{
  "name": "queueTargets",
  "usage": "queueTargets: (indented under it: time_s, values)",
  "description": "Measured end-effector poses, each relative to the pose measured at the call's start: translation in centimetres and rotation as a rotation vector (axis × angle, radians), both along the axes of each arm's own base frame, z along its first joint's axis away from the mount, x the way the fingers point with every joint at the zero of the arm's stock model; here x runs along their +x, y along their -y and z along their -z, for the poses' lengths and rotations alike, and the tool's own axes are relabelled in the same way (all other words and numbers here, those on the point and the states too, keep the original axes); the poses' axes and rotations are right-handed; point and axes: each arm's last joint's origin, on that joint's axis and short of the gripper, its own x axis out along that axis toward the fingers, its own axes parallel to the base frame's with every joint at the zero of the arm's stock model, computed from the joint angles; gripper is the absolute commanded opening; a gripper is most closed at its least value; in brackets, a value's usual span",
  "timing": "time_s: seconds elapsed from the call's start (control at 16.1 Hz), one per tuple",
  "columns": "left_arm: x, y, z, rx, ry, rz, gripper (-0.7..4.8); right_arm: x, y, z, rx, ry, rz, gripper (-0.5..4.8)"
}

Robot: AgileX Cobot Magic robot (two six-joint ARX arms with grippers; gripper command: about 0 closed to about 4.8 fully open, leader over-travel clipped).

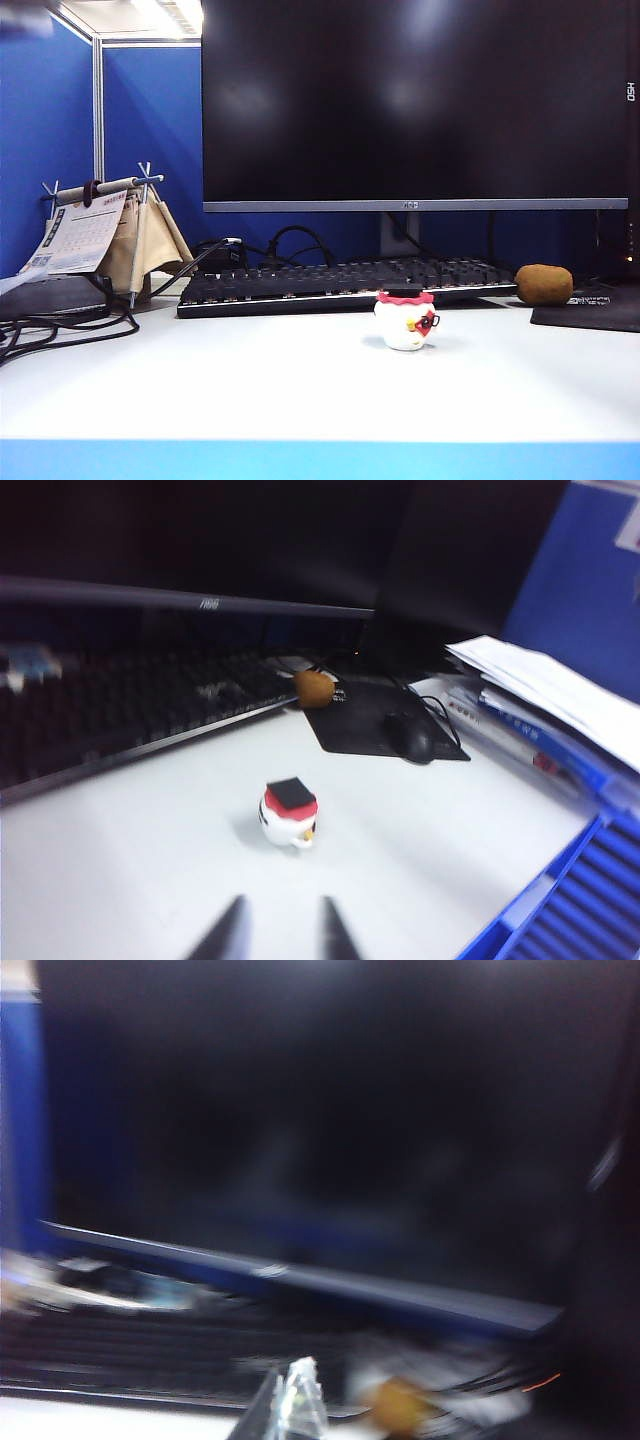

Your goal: Place the kiwi on top of the doll with a flat head.

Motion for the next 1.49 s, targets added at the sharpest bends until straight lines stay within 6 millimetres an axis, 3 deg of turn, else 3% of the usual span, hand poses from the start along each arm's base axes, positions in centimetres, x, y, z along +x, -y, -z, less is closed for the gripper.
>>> queueTargets:
  time_s: [0.12, 0.19, 0.31, 0.37, 0.43, 0.5, 0.56, 0.62, 0.75, 0.81, 0.87, 0.99, 1.06, 1.18, 1.3, 1.49]
  values:
    - [-0.3, -0.2, -0.9, 0.047, 0.023, 0.009, 2.58, 1.6, -0.5, -3.7, -0.132, -0.056, 0.032, -0.05]
    - [-0.4, -0.2, -1.2, 0.059, 0.018, 0.023, 2.79, 5.0, -1.0, -7.7, -0.209, -0.18, 0.071, -0.04]
    - [-0.5, -0.1, -1.2, 0.058, 0.017, 0.066, 3.13, 9.2, -0.7, -10.8, -0.274, -0.363, 0.037, 0.3]
    - [-0.6, -0.1, -1.2, 0.06, 0.019, 0.091, 3.13, 12.0, -0.1, -12.4, -0.278, -0.507, -0.041, 0.84]
    - [-0.6, -0.1, -1.2, 0.06, 0.019, 0.11, 3.15, 14.9, 0.6, -13.4, -0.264, -0.606, -0.103, 1.72]
    - [-0.7, 0.0, -1.1, 0.063, 0.013, 0.126, 3.15, 18.1, 0.9, -13.4, -0.252, -0.739, -0.154, 2.25]
    - [-0.7, 0.0, -1.0, 0.067, 0.004, 0.142, 3.15, 20.8, 1.0, -12.9, -0.25, -0.773, -0.174, 2.29]
    - [-0.8, 0.0, -1.0, 0.068, 0.001, 0.166, 3.15, 22.7, 1.2, -12.1, -0.25, -0.77, -0.171, 2.77]
    - [-0.9, 0.0, -0.8, 0.076, -0.015, 0.192, 3.22, 26.6, 1.4, -8.9, -0.337, -0.813, -0.168, 4.11]
    - [-0.9, 0.1, -0.6, 0.088, -0.038, 0.206, 3.71, 28.4, 1.3, -6.9, -0.419, -0.861, -0.13, 4.79]
    - [-1.1, 0.0, 0.0, 0.117, -0.094, 0.221, 3.78, 30.6, 1.9, -3.4, -0.604, -0.976, -0.007, 4.79]
    - [-1.2, 0.0, 0.5, 0.13, -0.152, 0.252, 3.77, 31.5, 3.6, -2.2, -0.731, -1.027, 0.093, 4.79]
    - [-1.2, 0.0, 0.4, 0.119, -0.15, 0.262, 3.77, 32.0, 4.0, -2.3, -0.729, -0.99, 0.119, 4.79]
    - [-1.2, 0.0, 0.3, 0.103, -0.152, 0.26, 3.77, 33.8, 4.7, -1.4, -0.714, -0.929, 0.157, 4.27]
    - [-1.2, 0.0, 0.3, 0.1, -0.152, 0.259, 3.77, 35.3, 5.0, 0.3, -0.66, -0.96, 0.173, 4.27]
    - [-1.2, 0.0, 0.3, 0.098, -0.157, 0.258, 3.77, 39.3, 5.0, 3.8, -0.455, -0.975, 0.176, 4.26]
